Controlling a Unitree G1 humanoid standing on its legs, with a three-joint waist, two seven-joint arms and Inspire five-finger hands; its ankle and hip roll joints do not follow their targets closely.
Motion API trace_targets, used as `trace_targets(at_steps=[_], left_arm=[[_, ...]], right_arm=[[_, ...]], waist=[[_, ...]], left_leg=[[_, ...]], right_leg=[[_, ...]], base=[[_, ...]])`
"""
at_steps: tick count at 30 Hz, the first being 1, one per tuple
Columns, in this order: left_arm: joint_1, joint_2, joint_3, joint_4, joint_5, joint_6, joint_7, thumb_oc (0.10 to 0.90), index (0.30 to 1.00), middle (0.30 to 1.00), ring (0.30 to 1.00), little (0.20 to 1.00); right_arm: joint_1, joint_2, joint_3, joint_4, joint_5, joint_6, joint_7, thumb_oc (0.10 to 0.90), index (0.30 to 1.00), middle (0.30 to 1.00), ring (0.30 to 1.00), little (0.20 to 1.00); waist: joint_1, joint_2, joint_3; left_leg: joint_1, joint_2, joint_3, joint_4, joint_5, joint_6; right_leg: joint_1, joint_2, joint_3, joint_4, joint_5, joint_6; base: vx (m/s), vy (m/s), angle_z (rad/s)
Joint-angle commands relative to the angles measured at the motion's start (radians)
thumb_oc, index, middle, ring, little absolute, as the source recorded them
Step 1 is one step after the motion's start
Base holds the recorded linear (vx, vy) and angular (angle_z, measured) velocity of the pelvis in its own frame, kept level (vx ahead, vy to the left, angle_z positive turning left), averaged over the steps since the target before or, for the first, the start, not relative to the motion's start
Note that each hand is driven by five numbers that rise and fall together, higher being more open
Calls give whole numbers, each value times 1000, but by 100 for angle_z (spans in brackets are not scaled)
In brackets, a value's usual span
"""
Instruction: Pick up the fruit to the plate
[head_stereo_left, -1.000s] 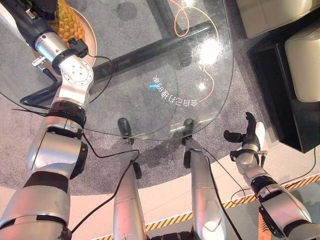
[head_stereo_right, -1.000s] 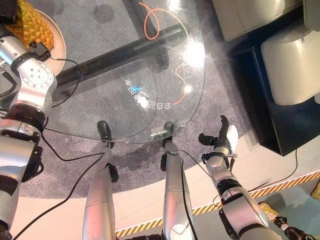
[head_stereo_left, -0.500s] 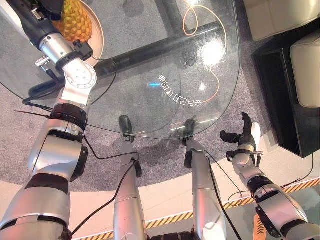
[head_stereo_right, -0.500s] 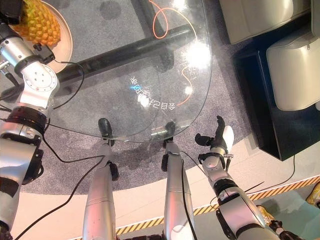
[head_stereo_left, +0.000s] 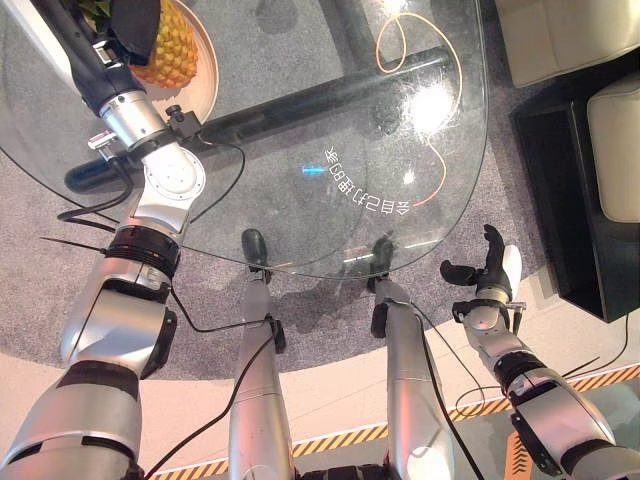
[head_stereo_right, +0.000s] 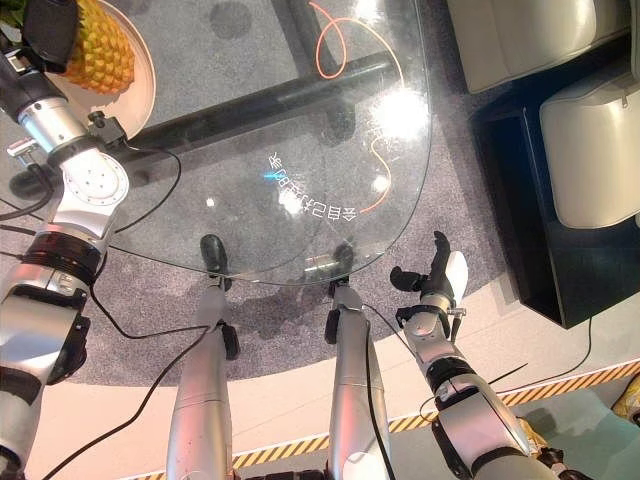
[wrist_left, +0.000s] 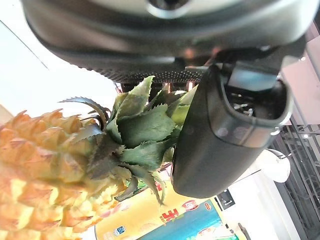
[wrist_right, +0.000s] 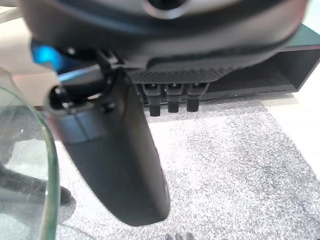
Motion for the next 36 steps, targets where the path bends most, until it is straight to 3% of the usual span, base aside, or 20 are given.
trace_targets(at_steps=[1, 2, 4, 5, 36], left_arm=[[-54, 64, 6, -67, 56, -88, 7, 410, 566, 566, 566, 510], [-50, 64, 8, -68, 68, -87, 8, 429, 582, 582, 582, 529], [-44, 64, 9, -69, 81, -86, 8, 638, 761, 761, 761, 738], [-39, 64, 10, -71, 83, -86, 8, 800, 900, 900, 900, 900], [77, 41, 73, -178, 160, -146, 86, 800, 900, 900, 900, 900]], right_arm=[[47, -33, -56, -6, -4, -20, -65, 800, 900, 900, 900, 900], [48, -31, -56, -9, -3, -21, -67, 800, 900, 900, 900, 900], [49, -26, -56, -10, -6, -21, -70, 800, 900, 900, 900, 900], [52, -26, -56, -15, -3, -20, -70, 800, 900, 900, 900, 900], [78, -20, -77, -29, -22, -15, -91, 800, 900, 900, 900, 900]], waist=[[32, -41, -22], [33, -42, -22], [34, -43, -22], [34, -45, -22], [58, -33, -22]], left_leg=[[33, -37, 53, 146, -215, -2], [32, -37, 52, 146, -216, -1], [34, -38, 51, 146, -217, -1], [33, -37, 51, 146, -217, -1], [29, -46, 38, 154, -227, 4]], right_leg=[[57, 49, -12, -165, 99, 12], [56, 48, -13, -164, 100, 13], [58, 48, -14, -166, 102, 14], [58, 48, -15, -167, 103, 14], [56, 34, -28, -159, 99, 16]], base=[[0, 0, 0], [0, 0, 0], [0, 0, 0], [0, 0, 0], [0, 0, 0]])
